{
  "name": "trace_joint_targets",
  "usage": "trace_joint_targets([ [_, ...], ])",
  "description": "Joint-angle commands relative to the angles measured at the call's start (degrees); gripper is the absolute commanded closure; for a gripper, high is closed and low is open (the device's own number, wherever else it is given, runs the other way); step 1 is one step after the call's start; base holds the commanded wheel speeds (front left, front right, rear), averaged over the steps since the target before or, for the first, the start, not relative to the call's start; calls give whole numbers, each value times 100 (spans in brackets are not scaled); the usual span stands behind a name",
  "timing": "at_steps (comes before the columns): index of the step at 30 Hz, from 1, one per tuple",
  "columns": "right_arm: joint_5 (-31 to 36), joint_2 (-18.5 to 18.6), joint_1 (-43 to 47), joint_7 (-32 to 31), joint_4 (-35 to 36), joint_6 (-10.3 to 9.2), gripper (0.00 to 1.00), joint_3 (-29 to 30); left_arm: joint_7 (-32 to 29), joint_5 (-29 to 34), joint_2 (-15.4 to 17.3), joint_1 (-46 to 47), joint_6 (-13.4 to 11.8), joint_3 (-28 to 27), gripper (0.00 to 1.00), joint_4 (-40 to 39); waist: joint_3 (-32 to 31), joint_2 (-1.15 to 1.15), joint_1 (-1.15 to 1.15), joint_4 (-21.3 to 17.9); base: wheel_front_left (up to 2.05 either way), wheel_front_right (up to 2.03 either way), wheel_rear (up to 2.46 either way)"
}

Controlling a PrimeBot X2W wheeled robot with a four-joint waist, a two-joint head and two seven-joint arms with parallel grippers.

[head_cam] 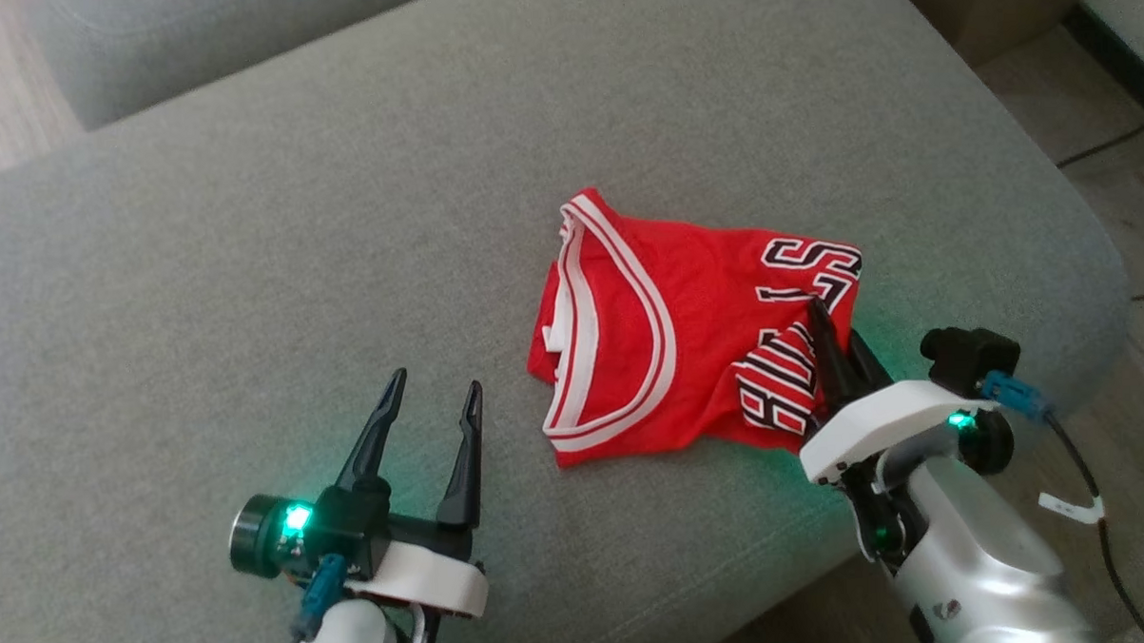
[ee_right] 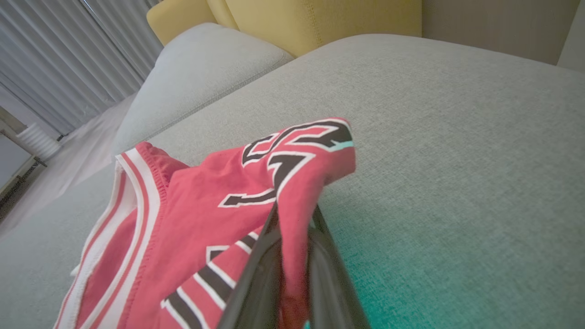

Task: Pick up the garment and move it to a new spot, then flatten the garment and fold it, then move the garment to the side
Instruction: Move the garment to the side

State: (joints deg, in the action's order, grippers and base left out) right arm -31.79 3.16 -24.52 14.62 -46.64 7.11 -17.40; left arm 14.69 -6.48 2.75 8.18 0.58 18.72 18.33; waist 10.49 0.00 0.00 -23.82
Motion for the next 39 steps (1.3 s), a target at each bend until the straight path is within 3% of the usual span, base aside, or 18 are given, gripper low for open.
trace_joint_targets([
  [1,165,-28,-105,38,214,37,100,-38,31,59,12,241,32,-104,0,-136,137,0,0,-20,0,0,0],
  [10,1262,189,-1084,38,-39,37,100,474,31,183,12,309,100,-115,0,-66,453,0,0,472,0,0,0],
  [15,2223,862,-2003,36,-635,37,100,736,31,288,13,386,167,-179,0,-85,676,0,0,926,0,0,0],
  [23,3712,2087,-2809,-317,-1471,37,100,1695,31,280,13,479,187,-221,0,-175,943,0,0,1554,0,0,0],
  [26,4230,2334,-2903,-362,-1525,37,100,2376,31,297,13,453,188,-262,0,-166,996,0,0,1692,0,0,0],
  [30,4712,2367,-2932,-417,-1451,37,100,2960,31,334,13,452,206,-301,0,-151,1039,0,0,1737,0,0,0],
  [32,4907,2300,-2954,-388,-1360,37,23,3265,31,366,13,456,212,-328,0,-134,1063,0,0,1733,0,0,0],
  [33,5013,2258,-2965,-367,-1308,37,0,3398,31,378,13,461,217,-342,0,-127,1074,0,0,1729,0,0,0],
  [39,5742,1898,-2970,-67,-719,37,0,4046,31,377,13,512,215,-385,0,-119,1030,0,0,1723,0,0,0],
])
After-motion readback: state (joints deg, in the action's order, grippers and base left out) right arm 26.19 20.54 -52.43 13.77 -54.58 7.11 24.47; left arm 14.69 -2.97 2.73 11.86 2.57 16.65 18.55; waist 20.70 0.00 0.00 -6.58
